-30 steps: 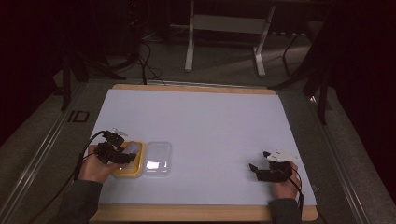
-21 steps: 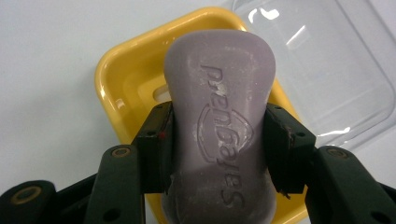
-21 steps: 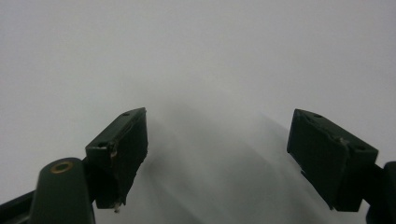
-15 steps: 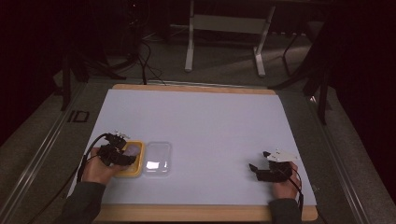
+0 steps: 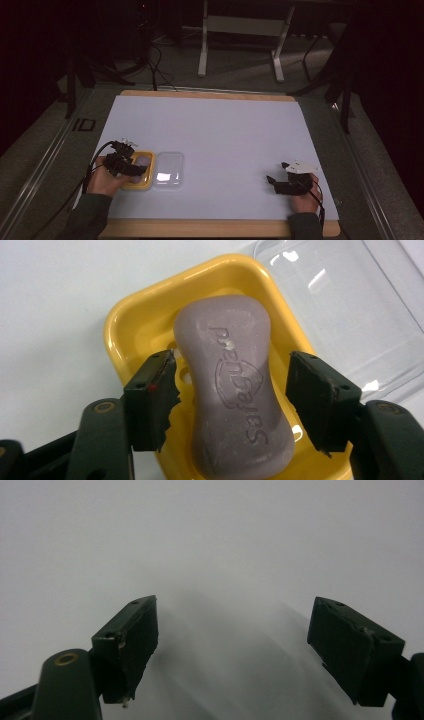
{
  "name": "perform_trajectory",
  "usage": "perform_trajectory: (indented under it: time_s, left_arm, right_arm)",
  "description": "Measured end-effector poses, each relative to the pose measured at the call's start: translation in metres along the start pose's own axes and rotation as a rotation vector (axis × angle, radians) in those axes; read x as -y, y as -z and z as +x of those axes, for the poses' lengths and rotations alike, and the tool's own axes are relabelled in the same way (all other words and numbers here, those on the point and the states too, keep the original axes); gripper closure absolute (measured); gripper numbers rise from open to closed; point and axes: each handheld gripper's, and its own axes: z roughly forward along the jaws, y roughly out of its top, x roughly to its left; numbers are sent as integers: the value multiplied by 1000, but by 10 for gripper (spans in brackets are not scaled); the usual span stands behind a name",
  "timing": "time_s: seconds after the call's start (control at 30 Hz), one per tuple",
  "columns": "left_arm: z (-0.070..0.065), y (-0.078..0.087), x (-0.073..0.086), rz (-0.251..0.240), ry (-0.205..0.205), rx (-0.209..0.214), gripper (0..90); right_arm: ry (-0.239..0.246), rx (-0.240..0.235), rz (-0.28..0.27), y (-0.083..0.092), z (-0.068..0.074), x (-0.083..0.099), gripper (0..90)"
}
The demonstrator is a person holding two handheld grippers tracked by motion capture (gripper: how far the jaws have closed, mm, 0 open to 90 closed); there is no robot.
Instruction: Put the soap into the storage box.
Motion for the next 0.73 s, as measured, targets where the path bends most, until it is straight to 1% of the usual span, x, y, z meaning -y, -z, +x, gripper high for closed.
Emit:
perform_trajectory:
  time_s: [0.17, 0.27, 0.4, 0.47, 0.53, 0.63, 0.67, 0.7, 0.73]
  left_arm:
    - [-3, 2, -3, -1, -45, -40, 363]
    - [-6, 4, -5, -18, -71, -43, 362]
    - [-10, 7, -9, -55, -101, -38, 361]
    - [-12, 8, -11, -76, -104, -37, 362]
    - [-15, 6, -13, -92, -95, -44, 364]
    - [-20, 4, -17, -130, -88, -21, 366]
    - [-20, 4, -17, -130, -88, -21, 366]
    - [-23, 3, -19, -146, -91, -21, 366]
    - [-24, 3, -20, -151, -95, -25, 366]
  right_arm:
    - [0, 1, 0, 0, 0, 0, 200]
    - [0, 0, -1, 0, 0, 0, 200]
    - [0, 0, 2, 0, 0, 0, 200]
    - [2, -1, 2, -1, 0, 0, 200]
    - [3, -1, 11, -1, 0, 0, 200]
    - [4, 1, 30, -3, 0, -1, 199]
    - [4, 1, 30, -3, 0, -1, 199]
    - [7, 1, 37, -4, 0, -1, 199]
    - [8, -1, 47, -5, 0, -2, 200]
